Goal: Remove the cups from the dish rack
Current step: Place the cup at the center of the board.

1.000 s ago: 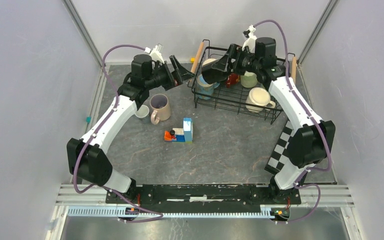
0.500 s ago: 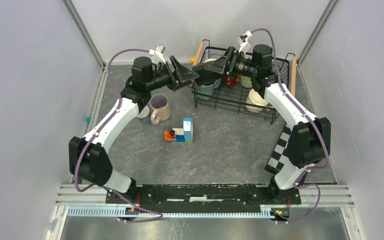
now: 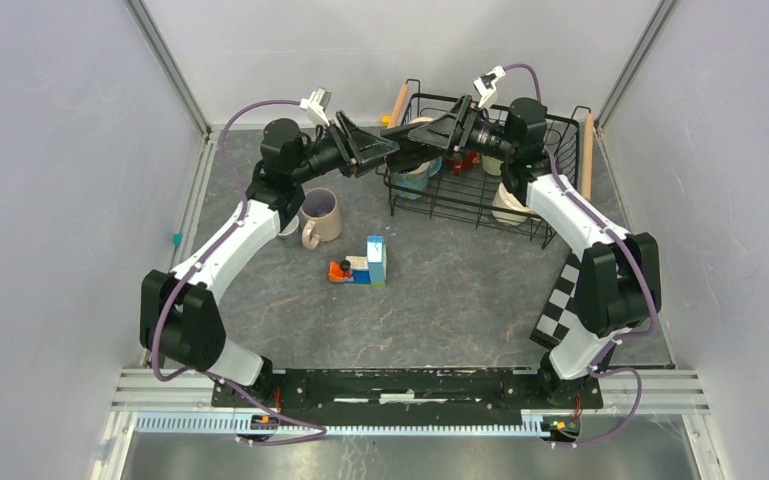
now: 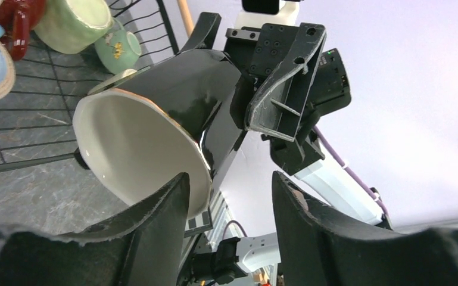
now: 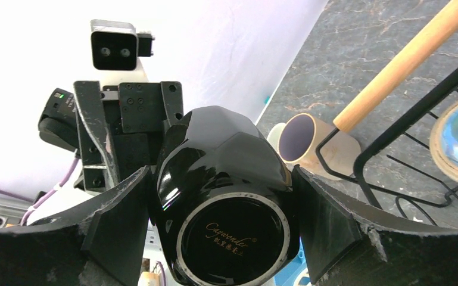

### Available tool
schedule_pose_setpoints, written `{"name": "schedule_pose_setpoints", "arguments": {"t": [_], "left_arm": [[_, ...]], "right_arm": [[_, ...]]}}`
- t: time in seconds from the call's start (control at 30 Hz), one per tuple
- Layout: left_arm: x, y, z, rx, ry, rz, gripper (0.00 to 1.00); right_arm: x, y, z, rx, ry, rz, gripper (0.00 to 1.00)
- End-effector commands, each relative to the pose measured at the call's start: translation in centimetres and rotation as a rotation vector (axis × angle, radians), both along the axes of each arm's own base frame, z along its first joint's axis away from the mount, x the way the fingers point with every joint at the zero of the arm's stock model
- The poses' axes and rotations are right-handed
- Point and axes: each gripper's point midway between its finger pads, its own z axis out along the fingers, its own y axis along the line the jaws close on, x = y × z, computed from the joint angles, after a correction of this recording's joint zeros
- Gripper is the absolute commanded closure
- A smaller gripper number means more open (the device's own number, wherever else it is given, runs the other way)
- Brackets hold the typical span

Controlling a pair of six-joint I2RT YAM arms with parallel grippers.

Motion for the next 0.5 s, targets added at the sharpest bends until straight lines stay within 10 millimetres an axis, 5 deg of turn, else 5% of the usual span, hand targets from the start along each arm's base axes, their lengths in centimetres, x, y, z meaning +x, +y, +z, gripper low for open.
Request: {"name": "schedule_pose_setpoints", "arguments": {"t": [0.0,0.47], "left_arm": [[-0.8,-0.7,2.3,-0.11,-0.031,-0.066,0.43],[-2.4,-1.3,2.9,-0.126,-0.083,-0.125,0.57]], "right_arm": [[-3.2,0.3,6.8,0.109,-0.193,0.061,0.74],[-4.1,1.2,7.4,0.157,-0.182,0.098,0.74]]}}
